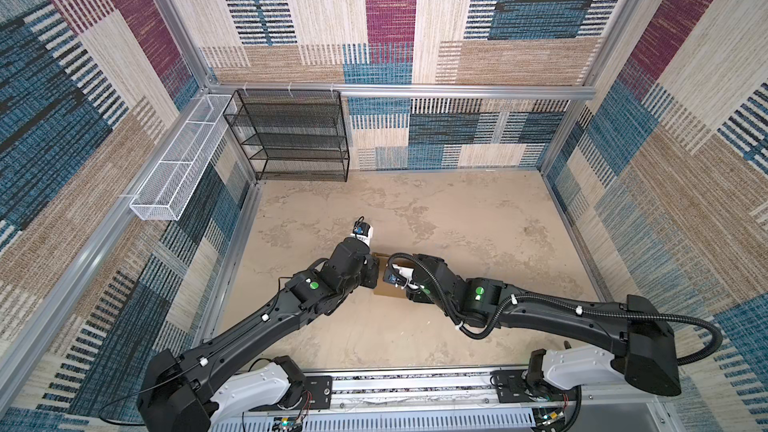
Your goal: Fold the paper box
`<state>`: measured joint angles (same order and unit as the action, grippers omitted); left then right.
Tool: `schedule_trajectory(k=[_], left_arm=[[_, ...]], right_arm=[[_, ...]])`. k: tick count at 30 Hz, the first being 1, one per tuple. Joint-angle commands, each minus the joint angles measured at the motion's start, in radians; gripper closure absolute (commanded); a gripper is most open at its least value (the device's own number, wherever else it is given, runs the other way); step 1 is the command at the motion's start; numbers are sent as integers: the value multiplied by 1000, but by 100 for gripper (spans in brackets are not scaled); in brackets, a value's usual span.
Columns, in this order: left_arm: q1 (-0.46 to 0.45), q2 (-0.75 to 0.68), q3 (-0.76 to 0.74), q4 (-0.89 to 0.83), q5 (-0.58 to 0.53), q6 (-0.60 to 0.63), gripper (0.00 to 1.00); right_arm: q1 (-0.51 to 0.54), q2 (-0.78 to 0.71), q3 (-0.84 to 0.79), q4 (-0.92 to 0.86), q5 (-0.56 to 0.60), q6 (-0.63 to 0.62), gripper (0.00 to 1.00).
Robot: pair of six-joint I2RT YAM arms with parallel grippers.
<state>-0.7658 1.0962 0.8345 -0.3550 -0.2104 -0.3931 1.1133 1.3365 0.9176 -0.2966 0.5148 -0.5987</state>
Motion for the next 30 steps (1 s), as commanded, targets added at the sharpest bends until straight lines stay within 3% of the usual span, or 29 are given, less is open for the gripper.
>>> schedule_trajectory(k=[1, 11, 20, 30], left_arm=[[0, 1, -3, -25, 22, -10, 100], [0, -33, -20, -23, 21, -15, 100], [0, -56, -24, -37, 22, -15, 93], [0, -62, -42, 0, 58, -26, 86]], right_arm=[[2, 6, -2, 36, -15, 14, 33], [2, 11, 1, 28, -20, 31, 34], [2, 36, 13, 24, -21, 56, 39], [3, 62, 39, 16, -19, 80, 39]])
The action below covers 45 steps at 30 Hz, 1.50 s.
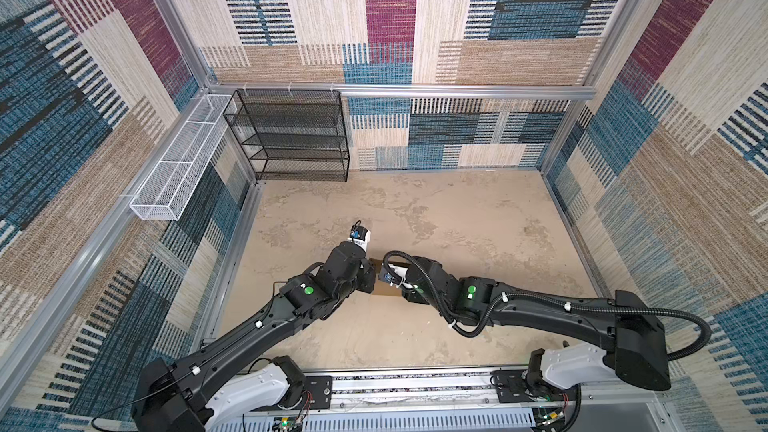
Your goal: Fold the paper box
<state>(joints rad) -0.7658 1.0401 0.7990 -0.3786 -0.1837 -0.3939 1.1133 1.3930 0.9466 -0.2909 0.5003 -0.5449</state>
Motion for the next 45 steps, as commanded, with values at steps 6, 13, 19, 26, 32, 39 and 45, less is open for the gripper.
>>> schedule_trajectory(k=[6, 13, 19, 26, 32, 39, 45], left_arm=[[0, -36, -18, 28, 41, -33, 78], [0, -82, -21, 3, 61, -31, 67], [0, -120, -21, -52, 55, -26, 60], [58, -240, -86, -65, 2, -81, 46], [263, -245, -125, 34, 273, -150, 35], [403, -104, -80, 206, 623, -210, 1], [417, 17, -32, 254, 733, -227, 1]], right_arm=[[0, 21, 22, 1, -4, 32, 39], [-1, 37, 34, -6, -5, 43, 40], [-9, 53, 47, -11, -7, 46, 40], [-10, 38, 41, 3, -17, 43, 40], [-10, 9, 21, 28, -30, 37, 41], [-9, -6, 5, 51, -55, 10, 42], [-10, 0, 2, 50, -60, 6, 44]])
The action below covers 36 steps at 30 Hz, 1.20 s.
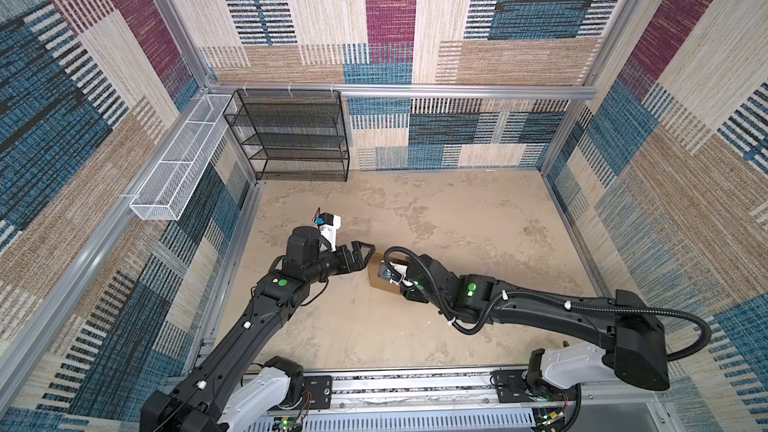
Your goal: Fold the paper box
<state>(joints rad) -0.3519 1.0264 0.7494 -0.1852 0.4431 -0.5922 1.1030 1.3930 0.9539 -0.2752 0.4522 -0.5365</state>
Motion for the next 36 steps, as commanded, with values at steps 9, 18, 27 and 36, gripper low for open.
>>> schedule_trajectory(k=[9, 18, 27, 36], left_arm=[[2, 108, 7, 58, 122, -34, 11], [2, 148, -25, 84, 123, -36, 27], [3, 156, -67, 117, 117, -59, 43], [2, 121, -119, 149, 64, -94, 57]], right_arm=[[0, -2, -12, 36, -17, -1, 45], [0, 0, -9, 33, -16, 4, 47], [0, 6, -13, 33, -14, 6, 48], [0, -32, -22, 63, -22, 18, 33]])
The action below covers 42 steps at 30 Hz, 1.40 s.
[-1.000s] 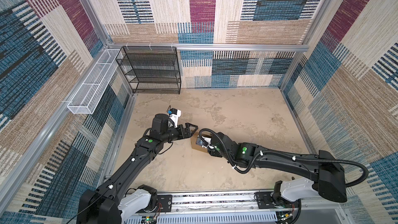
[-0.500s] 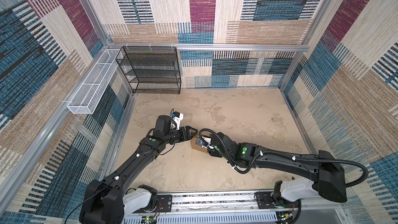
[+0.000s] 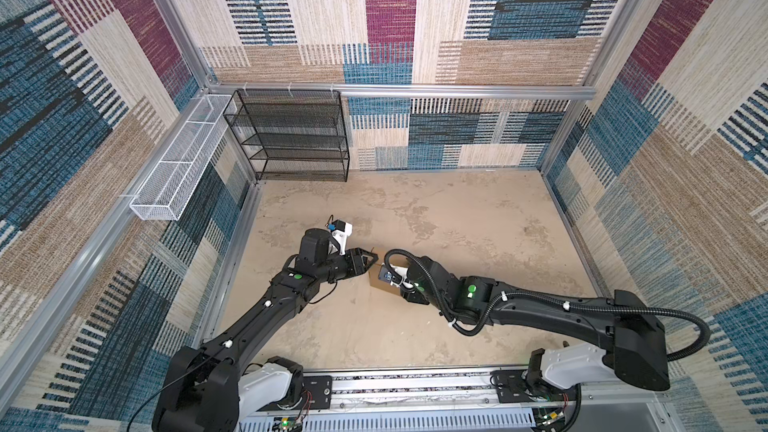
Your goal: Fold the paper box
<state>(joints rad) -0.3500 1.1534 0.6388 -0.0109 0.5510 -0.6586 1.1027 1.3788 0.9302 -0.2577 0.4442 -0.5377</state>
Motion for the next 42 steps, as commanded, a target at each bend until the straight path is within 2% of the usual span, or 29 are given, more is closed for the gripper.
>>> schedule_trajectory(k=[1, 7, 12, 14, 21, 27, 33, 42], left_arm=[[0, -7, -6, -29, -48, -26, 57], [0, -10, -1, -39, -61, -22, 60], [-1, -6, -8, -31, -61, -23, 60], [-1, -5, -10, -24, -59, -27, 60], [-10, -13, -17, -10, -78, -39, 61], [-16, 0, -20, 0, -73, -38, 61], [-24, -3, -25, 5, -80, -34, 61], [-32, -11, -28, 4, -86, -31, 61]], right_arm=[[0, -27, 2, 45, -14, 21, 30], [1, -116, 7, 47, -68, 60, 16], [-2, -251, 8, 53, -165, 148, 12], [-18, -287, 17, 45, -188, 236, 12], [-155, -292, 57, -51, -268, 783, 21], [-175, -267, 30, -107, -264, 1079, 33], [-188, -316, -90, -42, -317, 1260, 36], [-234, -353, -223, 49, -374, 1388, 39]])
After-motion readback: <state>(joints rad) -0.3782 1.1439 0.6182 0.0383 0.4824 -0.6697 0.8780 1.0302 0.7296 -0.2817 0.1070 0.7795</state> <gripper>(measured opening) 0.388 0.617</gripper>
